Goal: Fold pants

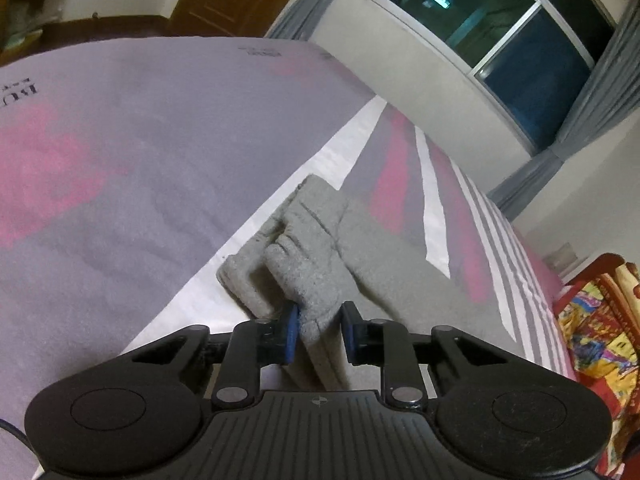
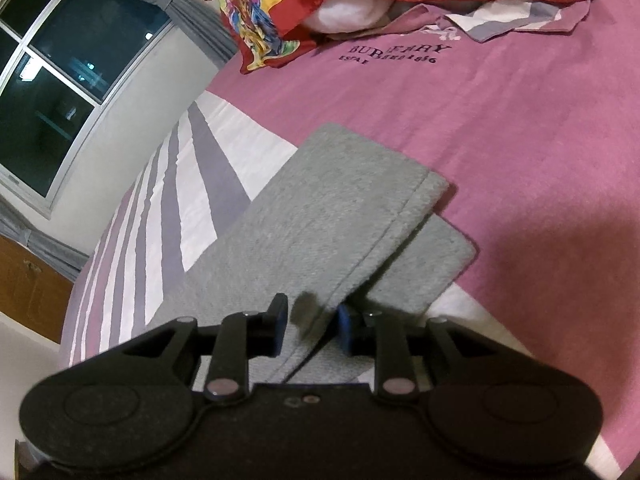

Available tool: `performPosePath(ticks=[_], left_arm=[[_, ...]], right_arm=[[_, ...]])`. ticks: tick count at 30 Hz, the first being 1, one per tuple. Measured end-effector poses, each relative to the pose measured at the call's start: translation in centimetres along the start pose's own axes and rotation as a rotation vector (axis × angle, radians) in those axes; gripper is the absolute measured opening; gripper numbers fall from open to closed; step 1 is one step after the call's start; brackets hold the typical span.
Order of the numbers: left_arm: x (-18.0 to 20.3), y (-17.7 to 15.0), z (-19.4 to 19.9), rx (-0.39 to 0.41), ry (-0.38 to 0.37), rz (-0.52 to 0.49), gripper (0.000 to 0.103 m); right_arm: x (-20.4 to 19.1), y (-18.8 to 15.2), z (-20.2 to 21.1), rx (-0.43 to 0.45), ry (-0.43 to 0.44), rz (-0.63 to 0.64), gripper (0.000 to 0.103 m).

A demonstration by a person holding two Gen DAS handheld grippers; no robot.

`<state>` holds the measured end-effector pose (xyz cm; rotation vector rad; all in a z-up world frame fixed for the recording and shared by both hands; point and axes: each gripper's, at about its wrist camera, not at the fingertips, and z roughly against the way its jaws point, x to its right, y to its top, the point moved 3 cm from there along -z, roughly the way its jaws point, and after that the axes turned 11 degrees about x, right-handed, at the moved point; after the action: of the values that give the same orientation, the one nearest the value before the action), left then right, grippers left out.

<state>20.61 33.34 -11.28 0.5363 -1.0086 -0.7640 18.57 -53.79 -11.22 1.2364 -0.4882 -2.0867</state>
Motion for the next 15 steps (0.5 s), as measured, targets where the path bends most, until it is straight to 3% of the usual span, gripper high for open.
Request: performPosePath(ticks=[3, 7, 10, 11, 13, 15], left_arm=[[-0.1, 0.5, -1.4, -0.019, 0.016, -0.006, 0.024], [0.2, 1.3, -2.8, -0.039, -0.025, 0.009, 0.023], [0.5, 1.2, -4.4, -0.079, 0.017, -0.026, 0.021], [0.9, 1.9, -4.4, -0.066, -0.014, -0.011, 0.019], [1.8, 4.5, -3.5, 0.01, -0.118, 0.049, 0.019], [3.1, 6.8, -2.5, 0.064, -0.185, 0.01, 0.019]], right_arm=[[-0.2, 0.0, -0.1, -0.002, -0.006, 0.007, 0.026], [-0.4, 0.0, -0.3, -0.005, -0.007, 0.018, 0.032], [-0.5, 0.0, -0.3, -0.007, -0.007, 0.023, 0.033], [-0.5, 0.0, -0.3, -0.009, -0.008, 0.022, 0.033], [-0.7, 0.2, 0.1, 0.002, -0.033, 0.053, 0.004], [-1.2, 0.5, 1.2, 0.046, 0.01, 0.052, 0.004]])
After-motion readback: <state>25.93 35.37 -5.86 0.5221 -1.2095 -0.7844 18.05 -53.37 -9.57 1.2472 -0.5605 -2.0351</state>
